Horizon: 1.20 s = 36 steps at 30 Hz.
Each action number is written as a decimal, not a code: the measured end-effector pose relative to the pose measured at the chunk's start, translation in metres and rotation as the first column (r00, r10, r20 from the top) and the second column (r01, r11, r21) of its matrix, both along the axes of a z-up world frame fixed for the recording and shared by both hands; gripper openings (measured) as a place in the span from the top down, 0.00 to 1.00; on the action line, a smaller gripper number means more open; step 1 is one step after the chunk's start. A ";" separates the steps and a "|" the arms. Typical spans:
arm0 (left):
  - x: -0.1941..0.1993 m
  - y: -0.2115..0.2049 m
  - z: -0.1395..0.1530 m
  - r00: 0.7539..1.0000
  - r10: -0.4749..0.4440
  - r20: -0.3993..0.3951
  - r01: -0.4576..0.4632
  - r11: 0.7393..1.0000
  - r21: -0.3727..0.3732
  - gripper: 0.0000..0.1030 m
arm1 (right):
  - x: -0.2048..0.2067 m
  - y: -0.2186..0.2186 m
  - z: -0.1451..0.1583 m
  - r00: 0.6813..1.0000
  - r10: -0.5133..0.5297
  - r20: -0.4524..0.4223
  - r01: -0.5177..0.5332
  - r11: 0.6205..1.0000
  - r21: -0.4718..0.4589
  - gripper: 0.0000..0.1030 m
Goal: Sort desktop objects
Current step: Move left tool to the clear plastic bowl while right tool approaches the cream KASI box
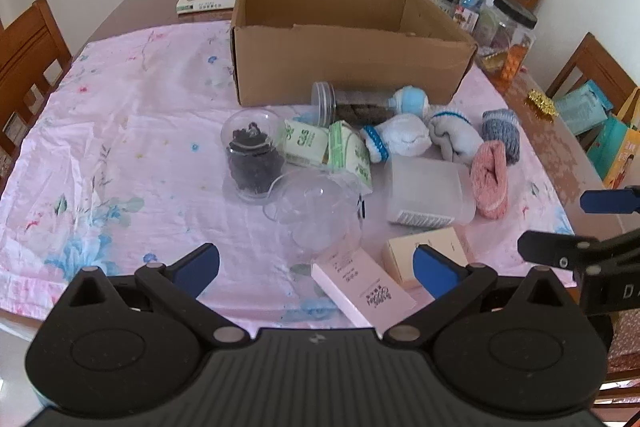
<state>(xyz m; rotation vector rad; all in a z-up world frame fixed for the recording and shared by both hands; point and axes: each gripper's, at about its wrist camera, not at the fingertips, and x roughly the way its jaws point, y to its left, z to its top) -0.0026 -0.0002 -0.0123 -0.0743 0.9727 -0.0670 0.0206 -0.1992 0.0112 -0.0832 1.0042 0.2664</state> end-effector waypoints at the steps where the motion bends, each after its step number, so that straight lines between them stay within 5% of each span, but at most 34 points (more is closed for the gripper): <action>1: -0.001 -0.001 -0.001 1.000 -0.005 0.010 0.005 1.000 0.012 0.01 | 0.000 0.000 -0.001 1.000 0.009 0.007 -0.009 1.000 -0.004 0.00; 23: 0.063 -0.009 -0.051 0.999 0.006 -0.036 -0.002 0.996 0.087 0.01 | 0.018 -0.007 -0.025 0.997 0.048 -0.058 -0.049 0.999 -0.017 0.00; 36: 0.065 0.020 -0.055 0.997 0.061 -0.053 -0.056 0.994 0.091 0.01 | 0.023 -0.009 -0.029 0.997 0.047 -0.068 -0.049 0.999 -0.024 0.00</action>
